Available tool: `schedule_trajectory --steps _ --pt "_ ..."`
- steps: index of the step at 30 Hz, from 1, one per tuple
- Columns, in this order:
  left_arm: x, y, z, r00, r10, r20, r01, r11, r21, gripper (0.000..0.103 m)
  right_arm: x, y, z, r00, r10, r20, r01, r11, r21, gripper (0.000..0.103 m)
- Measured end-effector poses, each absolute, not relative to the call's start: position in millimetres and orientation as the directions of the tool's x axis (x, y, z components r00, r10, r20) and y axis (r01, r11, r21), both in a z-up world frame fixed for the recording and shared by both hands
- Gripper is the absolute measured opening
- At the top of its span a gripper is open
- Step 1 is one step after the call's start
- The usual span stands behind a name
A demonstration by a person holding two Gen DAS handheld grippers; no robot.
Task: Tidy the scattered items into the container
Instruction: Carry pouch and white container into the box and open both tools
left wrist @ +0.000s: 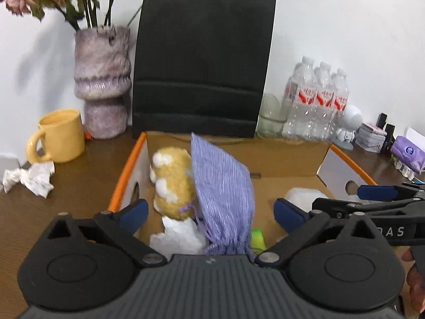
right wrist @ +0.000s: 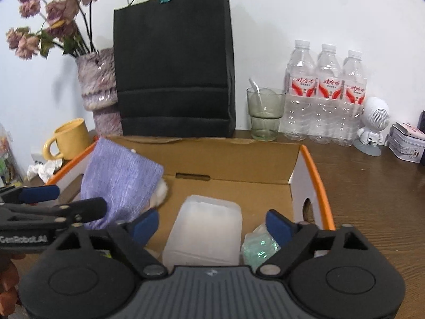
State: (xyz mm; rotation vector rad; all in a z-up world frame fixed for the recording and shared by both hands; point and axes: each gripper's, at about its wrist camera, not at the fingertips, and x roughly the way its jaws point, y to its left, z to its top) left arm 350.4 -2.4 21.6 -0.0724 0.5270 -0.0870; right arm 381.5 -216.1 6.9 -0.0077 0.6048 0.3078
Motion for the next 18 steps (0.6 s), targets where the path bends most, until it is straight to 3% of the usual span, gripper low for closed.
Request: schedule_trajectory --steps 3,18 --pt "346.1 -3.8 26.0 0.868 -0.088 -0.488 0.058 0.995 -0.077 0.103 379.7 -216.8 11.0 0.787 0.264 -0.557 -0.273 0.96 0.068 0.1" --pt "320.1 -3.3 42.0 0.884 -0.061 -0.464 0.047 0.998 -0.042 0.103 354.7 -225.1 28.1 0.803 0.28 -0.527 -0.285 0.956 0.074 0.103"
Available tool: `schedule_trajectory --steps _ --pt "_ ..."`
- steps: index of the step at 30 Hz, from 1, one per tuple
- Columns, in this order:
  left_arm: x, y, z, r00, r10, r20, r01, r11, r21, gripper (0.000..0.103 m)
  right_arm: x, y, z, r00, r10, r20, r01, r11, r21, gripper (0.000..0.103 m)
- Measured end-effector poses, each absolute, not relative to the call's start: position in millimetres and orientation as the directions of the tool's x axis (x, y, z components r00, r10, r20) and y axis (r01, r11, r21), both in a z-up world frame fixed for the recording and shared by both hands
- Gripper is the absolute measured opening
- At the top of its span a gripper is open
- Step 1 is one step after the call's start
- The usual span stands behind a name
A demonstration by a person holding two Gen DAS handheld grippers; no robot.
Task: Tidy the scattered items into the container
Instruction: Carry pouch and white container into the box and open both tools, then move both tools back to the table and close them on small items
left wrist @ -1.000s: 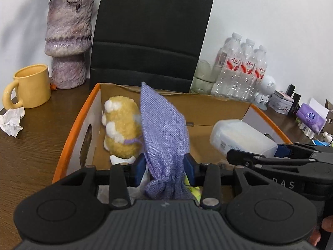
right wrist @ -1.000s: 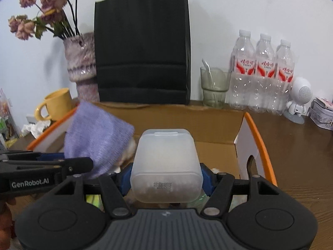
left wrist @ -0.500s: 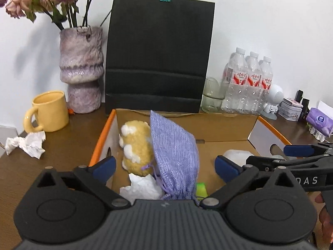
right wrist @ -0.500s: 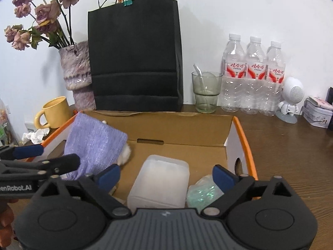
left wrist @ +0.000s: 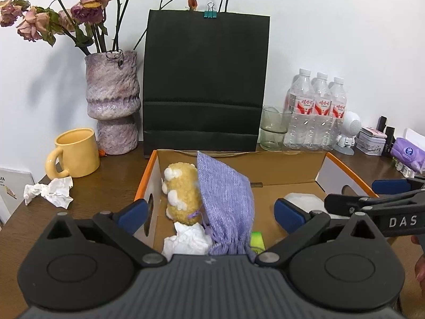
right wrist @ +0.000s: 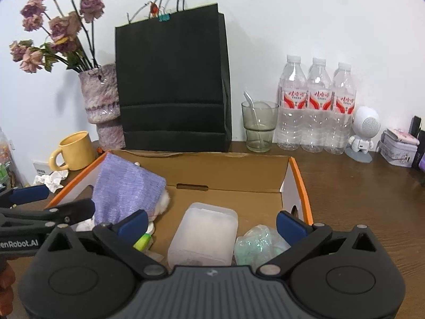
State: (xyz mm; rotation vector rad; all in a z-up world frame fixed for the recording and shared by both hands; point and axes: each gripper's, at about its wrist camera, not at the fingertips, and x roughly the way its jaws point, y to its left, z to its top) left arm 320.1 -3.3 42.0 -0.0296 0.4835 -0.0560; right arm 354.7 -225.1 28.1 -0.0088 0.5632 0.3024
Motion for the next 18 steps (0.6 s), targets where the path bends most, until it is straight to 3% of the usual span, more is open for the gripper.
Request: schedule_trajectory --steps 11,18 --pt "260.7 9.5 40.0 0.882 -0.075 -0.465 0.06 0.997 -0.046 0.103 294.2 -257.2 27.4 0.829 0.251 -0.5 -0.273 0.962 0.03 0.103" --pt "214.5 -7.3 34.3 0.876 -0.127 -0.465 0.111 0.992 -0.062 0.103 257.3 -282.0 7.7 0.815 0.221 -0.535 -0.252 0.968 0.015 0.103"
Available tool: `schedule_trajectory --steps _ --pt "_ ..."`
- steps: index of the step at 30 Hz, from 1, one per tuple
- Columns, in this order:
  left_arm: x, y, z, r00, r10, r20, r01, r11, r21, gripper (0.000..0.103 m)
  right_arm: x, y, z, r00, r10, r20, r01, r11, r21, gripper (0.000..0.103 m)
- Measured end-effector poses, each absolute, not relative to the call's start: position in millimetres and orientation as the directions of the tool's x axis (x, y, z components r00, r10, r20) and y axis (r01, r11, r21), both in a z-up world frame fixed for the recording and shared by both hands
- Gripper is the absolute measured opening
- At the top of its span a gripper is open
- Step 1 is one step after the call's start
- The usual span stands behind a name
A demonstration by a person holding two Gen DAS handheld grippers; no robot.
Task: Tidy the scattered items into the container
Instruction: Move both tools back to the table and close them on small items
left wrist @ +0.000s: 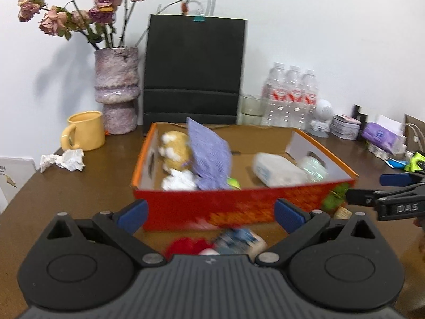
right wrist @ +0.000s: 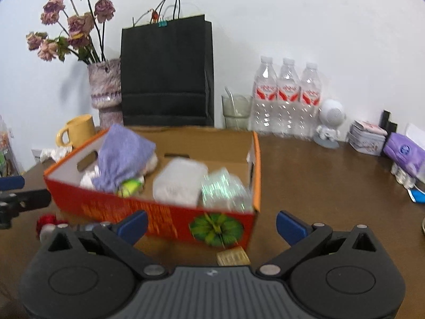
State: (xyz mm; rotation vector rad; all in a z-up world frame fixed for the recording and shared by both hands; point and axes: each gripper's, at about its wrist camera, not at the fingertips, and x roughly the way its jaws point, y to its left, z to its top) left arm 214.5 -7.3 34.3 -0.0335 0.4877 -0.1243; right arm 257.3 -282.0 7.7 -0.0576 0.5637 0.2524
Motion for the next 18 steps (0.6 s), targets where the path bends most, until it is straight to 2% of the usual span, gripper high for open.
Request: schedule_trajectory --steps 4,7,11,13,18 --pt "197.8 -31.4 26.5 0.861 -0.164 -0.481 0.151 0.986 -0.067 0.103 240.7 -291.3 -7.5 0.801 0.195 -0.566 -0.243 0.97 -0.008 0.103" --pt "191.7 -52.9 17.4 0.839 -0.193 -0.509 0.185 0.981 -0.067 0.098 231.9 -295.8 -17.6 0.79 0.185 -0.584 -0.245 0.969 -0.025 0.103" --pt "192.5 -78.2 2.9 0.811 -0.201 -0.55 0.192 0.979 -0.075 0.083 228.5 -300.4 -28.4 0.77 0.18 -0.612 -0.249 0.968 -0.029 0.1" --pt "197.0 -86.2 -4.4 0.792 -0.206 -0.575 0.186 0.978 -0.094 0.08 228.5 -301.5 -32.4 0.762 0.184 -0.621 -0.254 0.967 -0.026 0.098" --pt "207.4 -98.1 -16.6 0.764 -0.202 -0.613 0.163 0.979 -0.119 0.059 233.2 -300.8 -39.0 0.751 0.184 -0.634 -0.254 0.967 -0.021 0.091"
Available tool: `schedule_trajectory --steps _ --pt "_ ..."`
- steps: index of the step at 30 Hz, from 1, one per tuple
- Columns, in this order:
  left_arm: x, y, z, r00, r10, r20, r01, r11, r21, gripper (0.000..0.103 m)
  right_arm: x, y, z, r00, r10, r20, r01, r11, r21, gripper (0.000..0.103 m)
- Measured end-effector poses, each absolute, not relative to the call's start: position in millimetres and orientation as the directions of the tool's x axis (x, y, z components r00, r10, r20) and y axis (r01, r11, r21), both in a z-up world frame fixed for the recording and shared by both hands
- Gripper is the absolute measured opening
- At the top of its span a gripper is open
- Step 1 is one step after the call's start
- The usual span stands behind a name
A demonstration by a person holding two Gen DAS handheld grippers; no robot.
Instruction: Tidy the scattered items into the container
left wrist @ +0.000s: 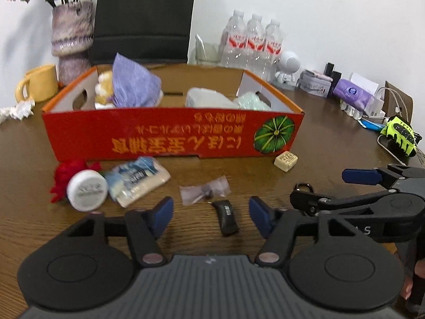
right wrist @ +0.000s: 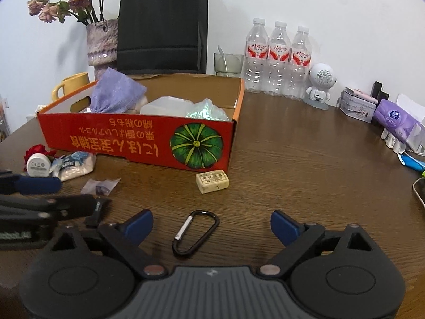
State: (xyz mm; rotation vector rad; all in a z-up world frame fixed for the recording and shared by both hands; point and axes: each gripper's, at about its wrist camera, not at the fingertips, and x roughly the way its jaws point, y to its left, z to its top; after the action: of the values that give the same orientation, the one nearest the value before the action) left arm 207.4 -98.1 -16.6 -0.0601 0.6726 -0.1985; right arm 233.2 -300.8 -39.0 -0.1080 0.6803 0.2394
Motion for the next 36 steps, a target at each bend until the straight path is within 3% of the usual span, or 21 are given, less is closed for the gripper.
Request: schedule_trajectory --steps 3,8,10,15,20,23,36 --pt "211.4 -103.9 -19.9 0.759 -0.191 -0.623 0.153 0.982 -0.114 0.049 236.7 -302.2 -43.8 0.736 0.181 -0.653 -0.249 0.968 -0.011 0.079" --pt "213.5 -110.6 -23.4 0.753 -0.158 -0.639 0.134 0.987 -0.086 0.042 235.7 -305.5 -45.0 0.727 0.202 -0.656 -0.254 0.967 0.016 0.071" --pt "213.6 -112.2 -23.6 0.755 -0.147 -0.639 0.13 0.989 -0.073 0.034 233.6 -305.6 -44.4 0.728 0.214 -0.651 -0.265 0.964 0.022 0.062" --pt "213.0 -113.0 -23.9 0.755 -0.148 -0.639 0.136 0.988 -0.068 0.013 230.7 -307.4 -42.6 0.736 0.218 -0.64 -0.263 0.964 0.026 0.025" --pt "209.3 -111.6 -24.3 0.758 -0.159 -0.633 0.144 0.987 -0.076 0.013 227.5 -311.6 -41.8 0.742 0.231 -0.63 -0.26 0.964 0.047 0.021" --pt "207.8 -110.6 -23.8 0.761 -0.167 -0.627 0.147 0.986 -0.084 0.012 224.2 -313.3 -39.7 0.754 0.236 -0.613 -0.258 0.965 0.053 0.004" --pt "203.5 -105.3 -20.0 0.779 -0.18 -0.6 0.152 0.984 -0.098 0.012 214.8 -317.4 -33.9 0.781 0.256 -0.569 -0.267 0.961 0.067 0.002"
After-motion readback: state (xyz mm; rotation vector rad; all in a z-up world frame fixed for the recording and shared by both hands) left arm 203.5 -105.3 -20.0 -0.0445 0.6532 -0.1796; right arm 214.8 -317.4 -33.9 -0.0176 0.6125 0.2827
